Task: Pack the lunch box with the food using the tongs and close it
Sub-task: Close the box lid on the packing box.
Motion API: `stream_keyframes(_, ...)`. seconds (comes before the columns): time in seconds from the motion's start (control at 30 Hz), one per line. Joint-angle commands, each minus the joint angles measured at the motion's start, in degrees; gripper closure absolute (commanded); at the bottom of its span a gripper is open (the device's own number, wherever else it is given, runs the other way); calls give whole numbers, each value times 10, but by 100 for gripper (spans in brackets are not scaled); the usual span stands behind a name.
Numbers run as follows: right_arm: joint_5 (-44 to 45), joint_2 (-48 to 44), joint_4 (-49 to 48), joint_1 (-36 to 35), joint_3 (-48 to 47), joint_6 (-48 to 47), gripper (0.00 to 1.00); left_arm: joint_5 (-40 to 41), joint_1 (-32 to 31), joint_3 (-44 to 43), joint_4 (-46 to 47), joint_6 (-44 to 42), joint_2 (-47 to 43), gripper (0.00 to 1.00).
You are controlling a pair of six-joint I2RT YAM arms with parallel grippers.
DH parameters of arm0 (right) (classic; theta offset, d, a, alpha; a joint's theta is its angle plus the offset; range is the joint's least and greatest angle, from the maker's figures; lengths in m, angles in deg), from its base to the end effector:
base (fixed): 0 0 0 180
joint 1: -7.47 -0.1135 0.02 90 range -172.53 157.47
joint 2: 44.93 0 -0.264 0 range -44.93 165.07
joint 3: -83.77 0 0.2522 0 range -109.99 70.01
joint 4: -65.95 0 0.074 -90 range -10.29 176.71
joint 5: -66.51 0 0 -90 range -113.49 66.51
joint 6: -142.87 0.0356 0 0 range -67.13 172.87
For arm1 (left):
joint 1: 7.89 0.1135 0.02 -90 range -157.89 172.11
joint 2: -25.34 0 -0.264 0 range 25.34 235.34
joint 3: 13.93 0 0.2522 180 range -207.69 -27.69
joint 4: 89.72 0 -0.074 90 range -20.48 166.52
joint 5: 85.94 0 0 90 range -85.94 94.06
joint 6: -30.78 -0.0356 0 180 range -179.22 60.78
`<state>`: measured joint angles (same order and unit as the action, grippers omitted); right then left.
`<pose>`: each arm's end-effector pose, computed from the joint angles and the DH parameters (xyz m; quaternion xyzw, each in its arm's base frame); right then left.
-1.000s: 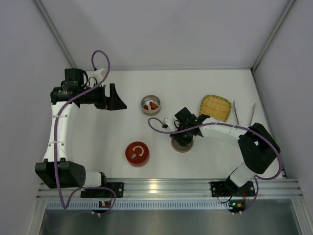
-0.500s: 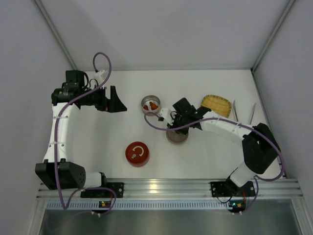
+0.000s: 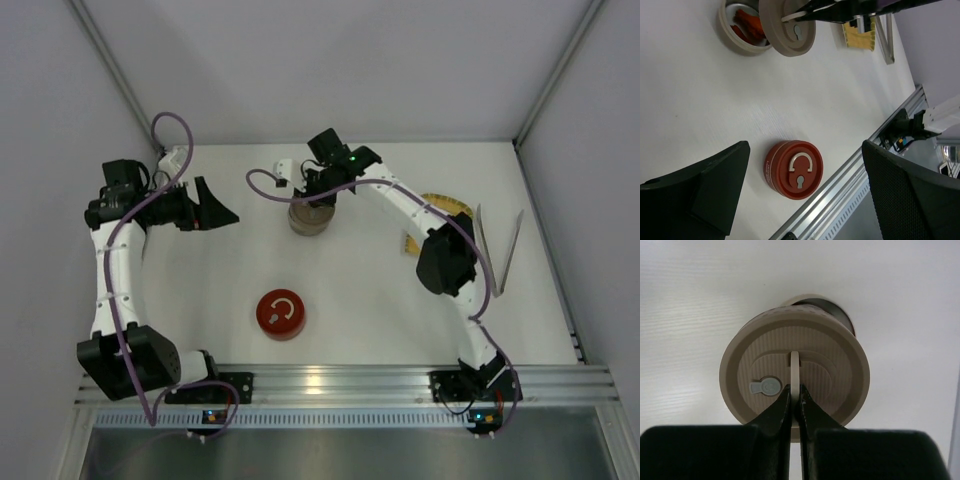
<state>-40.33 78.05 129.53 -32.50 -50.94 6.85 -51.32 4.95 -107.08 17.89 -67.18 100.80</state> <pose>0.3592 0.3146 0.3012 -0.6725 0.6512 0.1211 0.3301 0.2487 0.0266 0.3688 0.1048 0.8490 -0.3871 0.3440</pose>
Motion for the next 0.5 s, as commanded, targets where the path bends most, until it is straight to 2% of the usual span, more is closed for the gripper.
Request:
stream_keyframes(0.0, -3, 89, 97, 17, -144, -7, 100, -86, 42, 11, 54, 9, 0, 2)
stream_keyframes(0.07, 4, 124, 90, 17, -176, -2, 100, -100, 59, 13, 47, 0, 11, 2)
stream_keyframes(0.23, 8, 140, 23, 22, -163, 12, 100, -128, 91, 21, 16, -40, 35, 2)
stream_keyframes(0.47, -21, 149, 1, 23, -156, 30, 100, -126, 97, 26, -9, -75, 44, 2)
